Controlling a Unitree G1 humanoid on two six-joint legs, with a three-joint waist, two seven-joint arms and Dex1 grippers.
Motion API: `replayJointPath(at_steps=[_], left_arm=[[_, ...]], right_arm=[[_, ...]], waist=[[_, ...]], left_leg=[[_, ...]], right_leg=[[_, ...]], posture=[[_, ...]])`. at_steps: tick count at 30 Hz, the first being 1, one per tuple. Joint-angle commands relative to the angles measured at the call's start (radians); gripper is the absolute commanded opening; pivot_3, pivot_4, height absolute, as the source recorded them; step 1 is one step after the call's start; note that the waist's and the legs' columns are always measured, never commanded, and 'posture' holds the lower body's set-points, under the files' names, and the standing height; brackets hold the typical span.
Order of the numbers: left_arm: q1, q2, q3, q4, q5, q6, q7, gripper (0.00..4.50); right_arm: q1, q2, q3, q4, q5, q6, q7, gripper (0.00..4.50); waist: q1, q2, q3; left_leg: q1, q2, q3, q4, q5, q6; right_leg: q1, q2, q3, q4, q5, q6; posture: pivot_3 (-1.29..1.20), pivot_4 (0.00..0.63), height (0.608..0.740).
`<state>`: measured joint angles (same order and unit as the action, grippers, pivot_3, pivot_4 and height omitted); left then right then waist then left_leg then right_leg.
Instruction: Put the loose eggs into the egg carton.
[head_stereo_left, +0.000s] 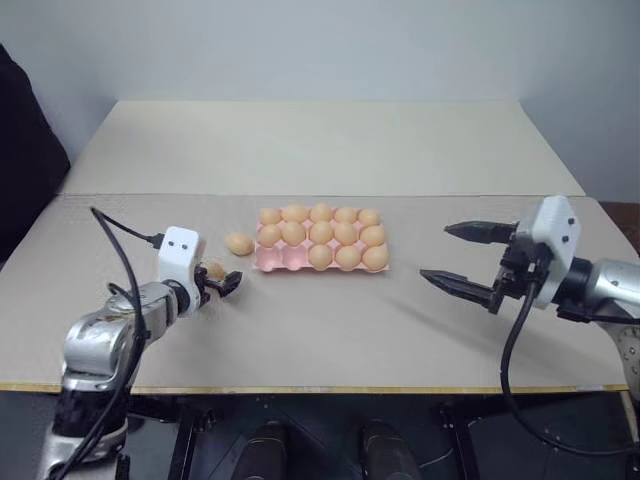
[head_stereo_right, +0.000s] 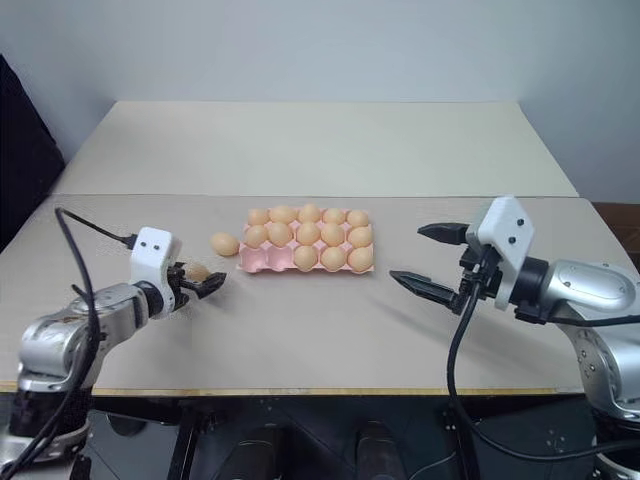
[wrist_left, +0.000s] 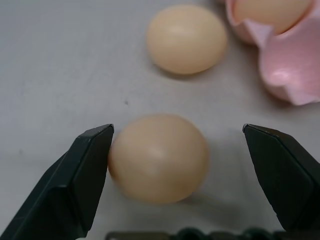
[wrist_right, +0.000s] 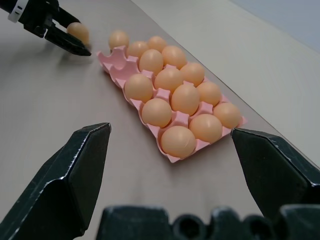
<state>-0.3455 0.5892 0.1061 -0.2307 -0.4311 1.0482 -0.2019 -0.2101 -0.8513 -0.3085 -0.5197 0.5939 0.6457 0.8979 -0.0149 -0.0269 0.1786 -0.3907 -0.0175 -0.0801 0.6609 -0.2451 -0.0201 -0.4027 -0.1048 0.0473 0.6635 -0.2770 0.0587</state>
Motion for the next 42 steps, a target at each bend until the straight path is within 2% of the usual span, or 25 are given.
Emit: replayJointPath(at_steps=[1, 5, 7, 15, 20, 24, 28, 32, 33, 34, 35, 36, 38, 42], left_arm=[[-0.038, 0.010, -0.019, 0.026, 0.039, -0.020, -0.019, 3.89], [-0.058, 0.007, -0.023, 0.041, 0.054, -0.042, -0.049, 2.64], [-0.064, 0.012, -0.023, 0.045, 0.064, -0.055, -0.063, 2.24], [-0.080, 0.069, 0.049, -0.075, -0.020, -0.146, -0.251, 2.19], [-0.166, 0.009, -0.065, -0.074, -0.031, -0.169, -0.320, 2.19], [-0.247, -0.075, -0.188, 0.031, 0.032, -0.243, -0.348, 2.19], [-0.307, -0.111, -0.238, 0.116, 0.065, -0.245, -0.362, 2.19], [-0.325, -0.094, -0.257, 0.127, 0.068, -0.240, -0.419, 3.34], [-0.326, -0.092, -0.241, 0.117, 0.054, -0.231, -0.429, 3.67], [-0.326, -0.083, -0.226, 0.103, 0.047, -0.228, -0.435, 3.75], [-0.328, -0.073, -0.209, 0.090, 0.042, -0.221, -0.438, 4.10], [-0.328, -0.059, -0.184, 0.076, 0.033, -0.215, -0.442, 4.12], [-0.331, -0.024, -0.134, 0.055, 0.018, -0.211, -0.454, 4.48], [-0.318, 0.048, -0.025, 0.026, -0.030, -0.217, -0.490, 4.48]], right_arm=[[-0.003, -0.010, -0.053, -0.043, 0.026, 0.003, -0.036, 4.50], [-0.009, -0.012, -0.054, -0.040, 0.033, 0.007, -0.069, 4.50], [-0.003, -0.010, -0.057, -0.045, 0.040, 0.011, -0.084, 4.50], [0.034, -0.009, -0.052, -0.072, 0.035, 0.002, -0.109, 4.50], [0.037, 0.004, -0.025, -0.079, 0.012, -0.011, -0.141, 4.50], [0.047, 0.008, -0.026, -0.094, 0.007, -0.008, -0.168, 4.50], [0.066, 0.006, -0.036, -0.115, 0.009, -0.005, -0.184, 4.50], [0.081, 0.010, -0.047, -0.131, 0.012, 0.000, -0.214, 4.50], [0.081, 0.010, -0.048, -0.133, 0.014, 0.001, -0.217, 4.50], [0.078, 0.013, -0.049, -0.134, 0.019, 0.002, -0.222, 4.50], [0.076, 0.015, -0.050, -0.135, 0.024, 0.003, -0.226, 4.50], [0.073, 0.016, -0.048, -0.133, 0.025, 0.001, -0.229, 4.50], [0.064, 0.016, -0.037, -0.123, 0.020, -0.006, -0.232, 4.50], [0.048, 0.014, -0.024, -0.108, 0.015, -0.017, -0.225, 4.50]], waist=[[0.001, 0.000, 0.000], [0.000, 0.000, 0.000], [0.000, 0.000, 0.000], [0.001, 0.000, 0.000], [0.005, 0.000, 0.000], [0.005, 0.000, 0.000], [-0.003, -0.001, 0.000], [-0.008, 0.000, 0.000], [-0.008, -0.001, 0.000], [-0.005, -0.001, 0.000], [-0.001, -0.001, 0.000], [-0.001, -0.001, 0.000], [-0.005, -0.001, 0.000], [-0.004, -0.001, 0.000]], left_leg=[[0.000, 0.000, 0.000, 0.000, 0.000, 0.000], [0.000, 0.000, 0.000, 0.000, 0.000, 0.000], [0.000, 0.000, 0.000, 0.000, 0.000, 0.000], [-0.001, 0.000, 0.000, 0.000, 0.000, 0.000], [-0.001, 0.000, 0.000, 0.000, 0.000, 0.000], [-0.001, -0.001, 0.000, 0.001, 0.000, 0.000], [-0.001, -0.001, 0.000, 0.001, 0.000, 0.000], [-0.001, -0.001, 0.000, 0.001, 0.000, 0.000], [-0.001, -0.001, 0.000, 0.001, 0.000, 0.000], [-0.001, -0.001, 0.000, 0.001, 0.000, 0.000], [-0.001, -0.001, 0.000, 0.001, 0.000, 0.000], [-0.002, -0.001, 0.000, 0.002, 0.000, 0.000], [-0.002, -0.001, -0.001, 0.002, 0.000, 0.000], [-0.001, -0.001, -0.001, 0.002, 0.000, 0.000]], right_leg=[[0.000, 0.000, 0.000, 0.000, 0.000, 0.000], [0.000, 0.000, 0.000, 0.000, 0.000, 0.000], [0.000, 0.000, 0.000, 0.000, 0.000, 0.000], [-0.001, 0.000, 0.000, 0.000, 0.000, 0.000], [0.001, -0.001, -0.001, -0.001, 0.000, 0.000], [0.001, -0.001, -0.002, -0.001, 0.000, 0.000], [0.001, -0.001, -0.001, 0.000, 0.000, 0.000], [0.000, 0.000, -0.001, 0.000, 0.000, 0.000], [0.000, 0.000, -0.001, 0.000, 0.000, 0.000], [0.000, 0.000, -0.001, 0.000, 0.000, 0.000], [0.000, 0.000, -0.001, 0.000, 0.000, 0.000], [0.000, 0.000, -0.001, 0.000, 0.000, 0.000], [0.000, 0.000, -0.001, 0.000, 0.000, 0.000], [0.000, 0.000, -0.001, 0.000, 0.000, 0.000]], posture=[[0.00, 0.150, 0.740], [0.00, 0.150, 0.740], [0.00, 0.150, 0.740], [0.00, 0.150, 0.740], [0.00, 0.150, 0.740], [0.00, 0.150, 0.740], [0.00, 0.150, 0.740], [0.00, 0.150, 0.740], [0.00, 0.150, 0.740], [0.00, 0.150, 0.740], [0.00, 0.150, 0.740], [0.00, 0.150, 0.740], [0.00, 0.150, 0.740], [0.00, 0.150, 0.740]])
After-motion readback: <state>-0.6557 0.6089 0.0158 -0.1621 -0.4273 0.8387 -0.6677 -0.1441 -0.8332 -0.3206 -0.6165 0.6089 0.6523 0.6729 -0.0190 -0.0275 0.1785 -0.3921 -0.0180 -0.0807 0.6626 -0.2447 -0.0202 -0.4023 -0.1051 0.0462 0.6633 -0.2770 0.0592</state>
